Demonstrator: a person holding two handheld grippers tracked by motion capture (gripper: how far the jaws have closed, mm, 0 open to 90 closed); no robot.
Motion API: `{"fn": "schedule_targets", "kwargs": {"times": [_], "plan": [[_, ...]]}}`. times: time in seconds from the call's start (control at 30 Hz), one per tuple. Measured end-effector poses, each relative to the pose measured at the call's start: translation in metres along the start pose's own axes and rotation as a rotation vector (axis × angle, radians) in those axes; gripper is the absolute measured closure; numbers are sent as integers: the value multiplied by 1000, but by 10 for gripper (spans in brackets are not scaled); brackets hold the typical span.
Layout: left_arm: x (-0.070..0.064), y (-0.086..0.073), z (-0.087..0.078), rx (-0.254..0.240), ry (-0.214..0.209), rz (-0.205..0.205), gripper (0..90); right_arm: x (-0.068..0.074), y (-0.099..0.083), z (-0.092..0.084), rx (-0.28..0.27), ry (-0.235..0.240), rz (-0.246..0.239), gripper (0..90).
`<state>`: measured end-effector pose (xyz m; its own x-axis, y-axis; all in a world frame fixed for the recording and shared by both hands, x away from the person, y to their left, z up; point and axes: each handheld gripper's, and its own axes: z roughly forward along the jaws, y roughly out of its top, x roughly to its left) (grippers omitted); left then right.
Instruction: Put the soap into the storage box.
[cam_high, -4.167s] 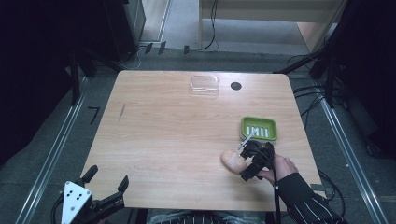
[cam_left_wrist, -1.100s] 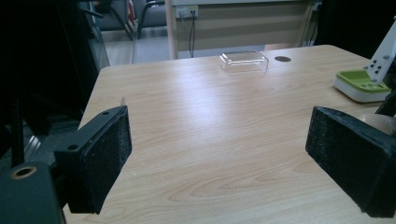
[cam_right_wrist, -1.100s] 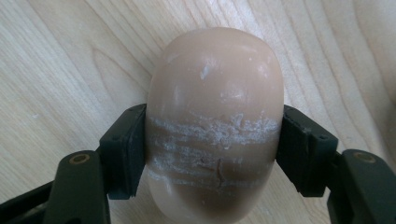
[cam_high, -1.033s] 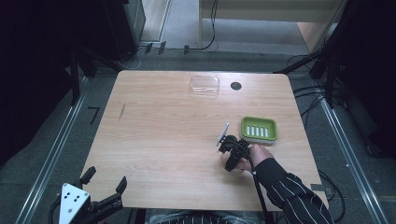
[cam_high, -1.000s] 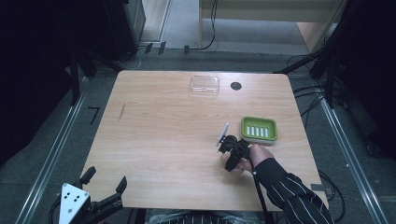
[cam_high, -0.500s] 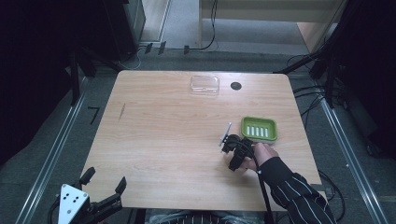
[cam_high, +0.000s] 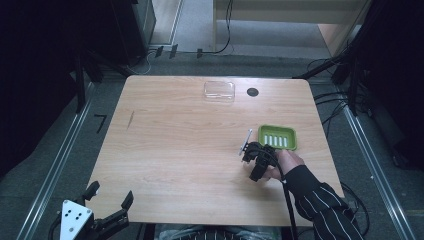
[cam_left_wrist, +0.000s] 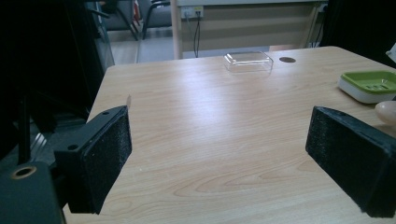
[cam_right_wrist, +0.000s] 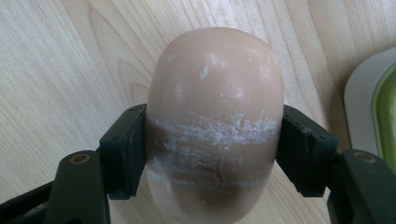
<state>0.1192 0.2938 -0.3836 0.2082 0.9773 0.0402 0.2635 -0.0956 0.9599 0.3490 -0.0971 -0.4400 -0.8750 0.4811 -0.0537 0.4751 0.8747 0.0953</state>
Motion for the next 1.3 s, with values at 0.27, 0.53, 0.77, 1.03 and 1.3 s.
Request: {"fn": "schedule_targets", "kwargs": {"times": [0.27, 0.53, 0.77, 1.03, 1.3], "plan": [[0, -1, -2, 2, 9, -6, 72, -7, -7, -5, -5, 4, -10, 330], [1, -1, -2, 2, 7, -3, 72, -15, -16, -12, -7, -10, 0, 330], [0, -1, -2, 4, 7, 0, 72, -20, -21, -18, -13, -20, 1, 330], [1, -1, -3, 4, 8, 0, 72, -27, -27, -26, -15, -26, 9, 331], [1, -1, -2, 3, 8, -3, 72, -34, -31, -29, -16, -31, 12, 331]]}}
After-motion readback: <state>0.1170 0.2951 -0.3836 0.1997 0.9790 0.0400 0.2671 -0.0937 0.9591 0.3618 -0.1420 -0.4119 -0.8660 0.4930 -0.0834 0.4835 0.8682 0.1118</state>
